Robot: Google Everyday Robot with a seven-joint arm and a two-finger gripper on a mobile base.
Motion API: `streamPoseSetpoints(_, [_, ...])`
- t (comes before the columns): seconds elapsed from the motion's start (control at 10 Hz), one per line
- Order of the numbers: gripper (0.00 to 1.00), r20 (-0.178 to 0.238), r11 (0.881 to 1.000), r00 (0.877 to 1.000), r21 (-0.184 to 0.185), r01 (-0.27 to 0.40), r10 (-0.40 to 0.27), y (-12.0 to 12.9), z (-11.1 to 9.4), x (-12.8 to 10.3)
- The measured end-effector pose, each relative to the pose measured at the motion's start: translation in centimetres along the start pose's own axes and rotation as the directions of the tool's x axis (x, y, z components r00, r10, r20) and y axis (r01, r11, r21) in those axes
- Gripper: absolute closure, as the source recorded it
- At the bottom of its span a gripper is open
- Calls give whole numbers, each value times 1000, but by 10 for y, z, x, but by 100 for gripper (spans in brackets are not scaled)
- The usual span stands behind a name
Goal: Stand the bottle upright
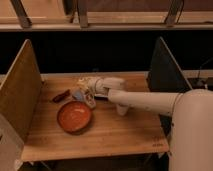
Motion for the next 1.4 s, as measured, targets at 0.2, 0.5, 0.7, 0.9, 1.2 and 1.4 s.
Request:
streamPoseSetpoints(0.2, [100, 4, 1000, 1000, -4, 20, -20, -2, -3, -4])
streamPoseSetpoints(0.5, [100, 15, 998, 998, 15, 54, -55, -15, -14, -7])
streamPoseSetpoints(0.7, [97, 19, 998, 998, 17, 59, -59, -17, -17, -5])
streamPoseSetpoints(0.9, [96, 16, 998, 998, 14, 57, -58, -17, -17, -3])
streamPoseSetpoints(1.2, [76, 17, 998, 998, 14, 55, -56, -17, -17, -3])
streamPoseSetpoints(1.4, [58, 17, 998, 998, 15, 55, -55, -17, -17, -3])
